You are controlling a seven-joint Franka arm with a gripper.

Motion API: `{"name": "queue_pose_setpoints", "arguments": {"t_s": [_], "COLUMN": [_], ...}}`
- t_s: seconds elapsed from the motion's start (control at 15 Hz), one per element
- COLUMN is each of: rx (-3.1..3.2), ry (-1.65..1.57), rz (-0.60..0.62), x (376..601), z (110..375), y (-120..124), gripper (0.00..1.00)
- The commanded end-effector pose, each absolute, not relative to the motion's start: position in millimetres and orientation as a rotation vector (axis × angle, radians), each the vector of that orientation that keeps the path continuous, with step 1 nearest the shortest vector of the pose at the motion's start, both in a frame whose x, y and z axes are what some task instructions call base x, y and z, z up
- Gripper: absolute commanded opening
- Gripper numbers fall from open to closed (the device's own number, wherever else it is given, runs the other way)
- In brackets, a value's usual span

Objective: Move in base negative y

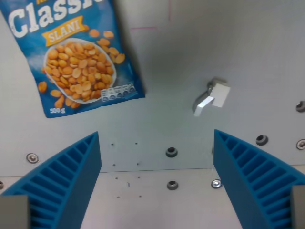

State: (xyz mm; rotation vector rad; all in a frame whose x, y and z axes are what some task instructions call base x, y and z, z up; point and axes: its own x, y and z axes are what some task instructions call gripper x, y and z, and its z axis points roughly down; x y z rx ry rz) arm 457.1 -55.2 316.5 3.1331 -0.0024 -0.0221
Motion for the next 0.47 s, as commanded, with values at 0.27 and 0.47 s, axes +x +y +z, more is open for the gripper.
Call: {"name": "queue_pose_setpoints", "arguments": {"t_s": [0.27, 0.47], "rx": [3.138, 3.138], "ry": [0.023, 0.023], "rz": [-0.011, -0.011], "x": [460.3, 460.6], "z": [318.5, 318.2], "y": [-85.3, -100.3], "gripper": [1.0, 1.0]}}
